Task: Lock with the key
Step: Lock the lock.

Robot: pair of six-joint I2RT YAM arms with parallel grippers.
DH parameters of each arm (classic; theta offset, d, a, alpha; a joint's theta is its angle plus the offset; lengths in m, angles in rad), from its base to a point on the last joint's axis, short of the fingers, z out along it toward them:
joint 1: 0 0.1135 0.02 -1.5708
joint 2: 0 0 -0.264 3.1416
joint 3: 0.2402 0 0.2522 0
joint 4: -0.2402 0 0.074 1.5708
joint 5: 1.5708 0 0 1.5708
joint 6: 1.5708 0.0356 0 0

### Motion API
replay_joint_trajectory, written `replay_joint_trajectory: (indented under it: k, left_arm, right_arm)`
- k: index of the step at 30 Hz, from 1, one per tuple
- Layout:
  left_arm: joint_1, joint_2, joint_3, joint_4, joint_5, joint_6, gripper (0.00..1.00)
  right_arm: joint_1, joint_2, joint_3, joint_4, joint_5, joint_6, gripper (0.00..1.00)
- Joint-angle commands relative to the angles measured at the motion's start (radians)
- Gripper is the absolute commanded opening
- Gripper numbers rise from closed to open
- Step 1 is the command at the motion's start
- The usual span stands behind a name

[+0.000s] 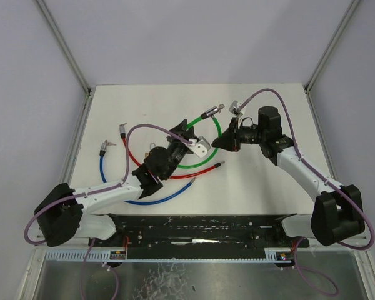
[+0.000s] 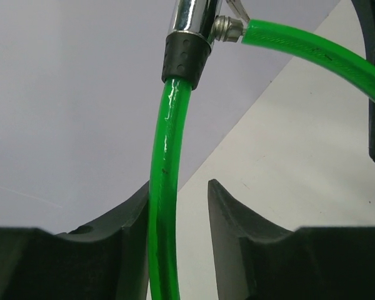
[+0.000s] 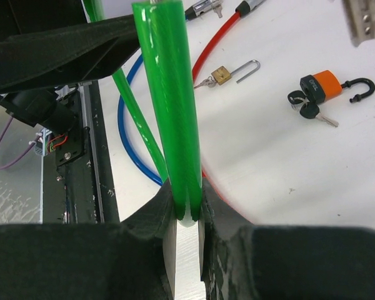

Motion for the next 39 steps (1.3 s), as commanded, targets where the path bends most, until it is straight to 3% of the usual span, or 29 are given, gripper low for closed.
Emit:
replay_joint_trajectory:
  k: [1, 17, 22, 26, 32, 39]
  left_arm:
    - [-0.018, -0.022, 0.034, -0.051, 0.002, -0.052, 0.38]
    - [-0.016, -0.098, 0.088, -0.140, -0.028, -0.226, 0.69]
    - [-0.015, -0.151, 0.100, -0.156, -0.046, -0.313, 0.73]
    - [-0.015, -0.228, 0.114, -0.230, -0.021, -0.460, 0.74]
    - [-0.016, -0.341, 0.100, -0.317, 0.136, -0.813, 0.68]
    - [-0.018, -0.330, 0.078, -0.219, 0.261, -1.239, 0.61]
  right_arm:
    - [-0.002, -0.032, 0.026, 0.146, -0.054, 0.020, 0.00]
    - [-0.003, -0.035, 0.021, 0.153, -0.054, 0.018, 0.00]
    - [-0.003, -0.034, 0.020, 0.153, -0.054, 0.018, 0.00]
    - [-0.005, -0.035, 0.021, 0.154, -0.054, 0.016, 0.00]
    - [-0.005, -0.034, 0.020, 0.156, -0.053, 0.018, 0.00]
    - [-0.005, -0.032, 0.019, 0.160, -0.045, 0.019, 0.00]
